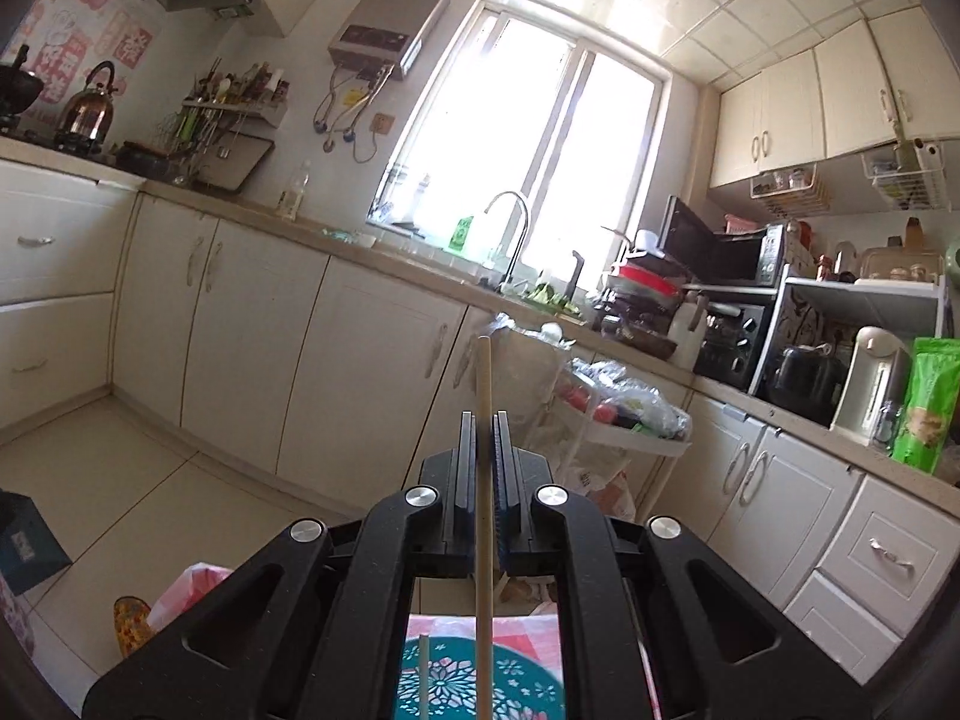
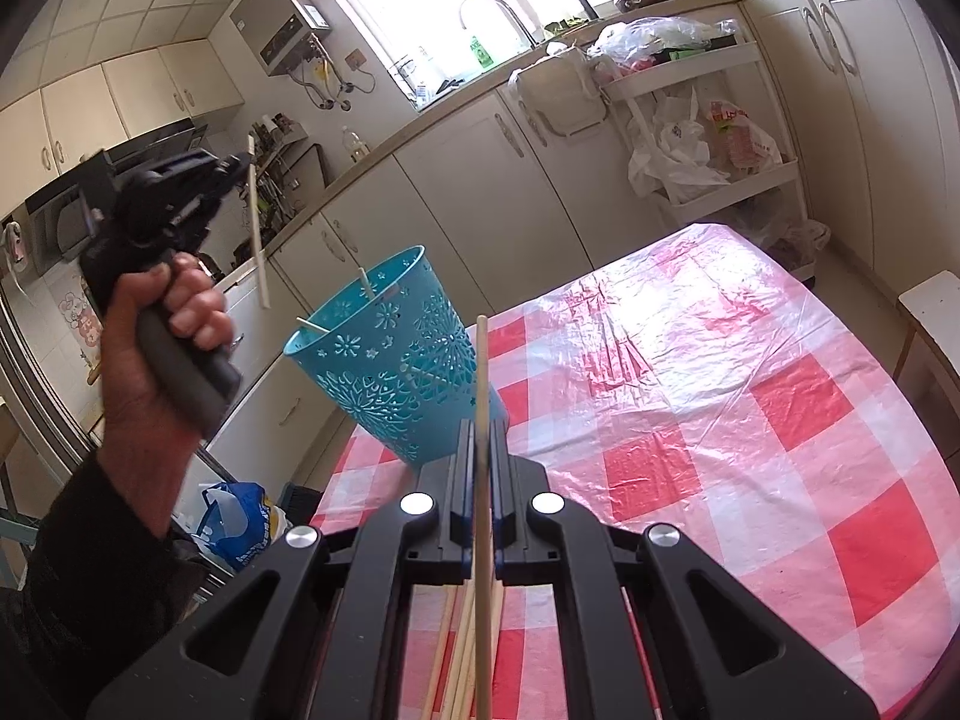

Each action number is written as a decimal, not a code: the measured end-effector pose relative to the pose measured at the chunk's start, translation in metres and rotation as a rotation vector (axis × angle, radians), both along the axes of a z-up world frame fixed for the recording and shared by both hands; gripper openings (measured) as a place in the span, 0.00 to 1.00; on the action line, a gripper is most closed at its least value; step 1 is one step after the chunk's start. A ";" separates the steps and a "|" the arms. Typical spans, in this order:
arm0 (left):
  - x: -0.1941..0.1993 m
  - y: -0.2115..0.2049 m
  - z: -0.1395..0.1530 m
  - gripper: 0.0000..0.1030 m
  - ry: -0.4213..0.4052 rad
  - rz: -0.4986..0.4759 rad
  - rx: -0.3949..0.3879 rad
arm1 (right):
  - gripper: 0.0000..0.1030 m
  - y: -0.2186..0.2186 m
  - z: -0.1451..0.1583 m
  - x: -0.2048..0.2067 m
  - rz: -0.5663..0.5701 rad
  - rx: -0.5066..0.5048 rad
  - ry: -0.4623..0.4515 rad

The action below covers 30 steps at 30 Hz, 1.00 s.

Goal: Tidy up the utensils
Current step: 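Carry the left tool's stick over the teal bin and open it to drop it in, then carry the right tool's stick over the teal bin and open it to drop it in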

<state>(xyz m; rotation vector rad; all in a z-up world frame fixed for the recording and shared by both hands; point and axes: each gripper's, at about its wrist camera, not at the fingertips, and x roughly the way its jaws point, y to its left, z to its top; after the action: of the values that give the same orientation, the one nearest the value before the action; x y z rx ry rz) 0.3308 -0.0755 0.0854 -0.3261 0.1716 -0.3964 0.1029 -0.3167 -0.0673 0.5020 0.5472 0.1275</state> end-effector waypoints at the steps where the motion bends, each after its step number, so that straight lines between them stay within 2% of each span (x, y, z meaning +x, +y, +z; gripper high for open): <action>1: 0.004 -0.003 -0.010 0.04 0.018 0.003 0.009 | 0.05 0.000 0.000 0.000 0.001 0.000 0.000; 6: 0.006 -0.007 -0.044 0.04 0.065 0.023 0.051 | 0.05 0.003 0.001 0.000 0.007 -0.008 -0.001; 9: 0.003 -0.010 -0.062 0.05 0.090 0.027 0.107 | 0.05 0.004 0.002 -0.001 0.007 -0.009 -0.004; 15: -0.003 -0.005 -0.084 0.05 0.148 0.016 0.158 | 0.05 0.009 0.007 -0.002 0.014 -0.023 -0.017; 17: -0.008 -0.005 -0.088 0.10 0.172 0.001 0.199 | 0.05 0.011 0.010 -0.002 0.017 -0.030 -0.029; 19: -0.016 -0.001 -0.090 0.31 0.183 0.001 0.222 | 0.05 0.012 0.013 0.000 0.019 -0.031 -0.037; 21: -0.028 0.009 -0.088 0.45 0.184 0.018 0.227 | 0.05 0.013 0.019 0.000 0.019 -0.025 -0.052; 25: -0.055 0.035 -0.082 0.57 0.191 0.031 0.200 | 0.05 0.020 0.039 0.007 0.020 -0.019 -0.107; 27: -0.068 0.049 -0.082 0.61 0.203 0.035 0.181 | 0.05 0.030 0.065 0.029 0.029 -0.015 -0.177; 28: -0.074 0.056 -0.083 0.63 0.212 0.034 0.173 | 0.05 0.030 0.065 0.029 0.029 -0.015 -0.177; 30: -0.085 0.070 -0.089 0.65 0.236 0.036 0.147 | 0.05 0.038 0.086 0.047 0.026 -0.023 -0.237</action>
<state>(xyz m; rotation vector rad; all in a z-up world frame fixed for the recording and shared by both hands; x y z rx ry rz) 0.2459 -0.0057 -0.0033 -0.2299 0.4230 -0.3065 0.1498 -0.2789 0.0188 0.4508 0.3231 0.2024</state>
